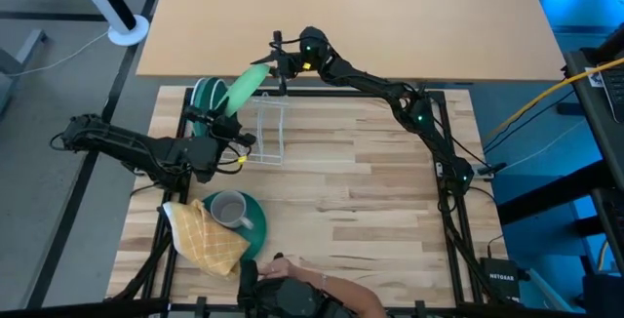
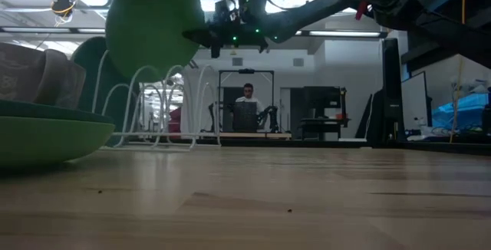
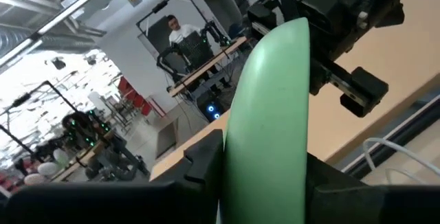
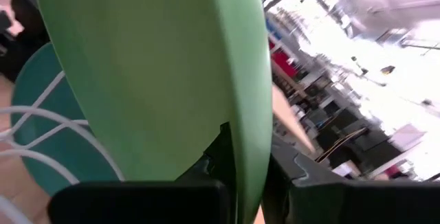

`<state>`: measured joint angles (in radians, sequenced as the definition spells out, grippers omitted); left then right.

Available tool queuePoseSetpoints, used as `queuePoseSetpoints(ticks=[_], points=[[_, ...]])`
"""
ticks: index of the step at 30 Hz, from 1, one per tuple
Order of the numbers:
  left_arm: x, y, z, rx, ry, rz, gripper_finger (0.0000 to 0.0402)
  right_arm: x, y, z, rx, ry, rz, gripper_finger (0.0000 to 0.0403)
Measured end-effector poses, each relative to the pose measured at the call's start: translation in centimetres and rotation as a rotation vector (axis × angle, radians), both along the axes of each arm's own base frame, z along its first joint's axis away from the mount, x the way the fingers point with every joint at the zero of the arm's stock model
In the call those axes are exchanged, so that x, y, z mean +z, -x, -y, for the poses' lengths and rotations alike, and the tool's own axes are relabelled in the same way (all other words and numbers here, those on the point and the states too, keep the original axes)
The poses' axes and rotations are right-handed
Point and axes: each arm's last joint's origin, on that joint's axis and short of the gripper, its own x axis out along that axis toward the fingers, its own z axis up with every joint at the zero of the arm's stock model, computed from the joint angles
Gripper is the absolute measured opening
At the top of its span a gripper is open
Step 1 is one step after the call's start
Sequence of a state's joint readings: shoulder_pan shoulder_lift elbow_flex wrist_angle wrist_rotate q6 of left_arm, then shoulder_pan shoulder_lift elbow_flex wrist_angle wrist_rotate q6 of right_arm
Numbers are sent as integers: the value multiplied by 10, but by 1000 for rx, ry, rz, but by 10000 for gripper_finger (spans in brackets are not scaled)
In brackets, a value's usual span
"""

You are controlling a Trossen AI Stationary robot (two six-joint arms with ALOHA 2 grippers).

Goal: Sort dishes
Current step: Put the right light green plate into the dish rack

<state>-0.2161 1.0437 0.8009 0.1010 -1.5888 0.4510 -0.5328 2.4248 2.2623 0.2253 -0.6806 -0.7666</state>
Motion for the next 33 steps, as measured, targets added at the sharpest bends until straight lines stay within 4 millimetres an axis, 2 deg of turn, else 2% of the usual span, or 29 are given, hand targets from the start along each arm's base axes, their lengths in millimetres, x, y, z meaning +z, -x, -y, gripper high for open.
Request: queuePoseSetpoints(ticks=[12, 22, 33], points=[[-10, 1, 0, -36, 21, 61, 127, -2, -1, -2, 6, -10, -22, 36], [-10, 0, 1, -62, 58, 180, 178, -4, -3, -5, -5, -22, -43, 65], [-10, 1, 9, -93, 54, 170, 182, -14, -2, -4, -49, -87, -151, 67]])
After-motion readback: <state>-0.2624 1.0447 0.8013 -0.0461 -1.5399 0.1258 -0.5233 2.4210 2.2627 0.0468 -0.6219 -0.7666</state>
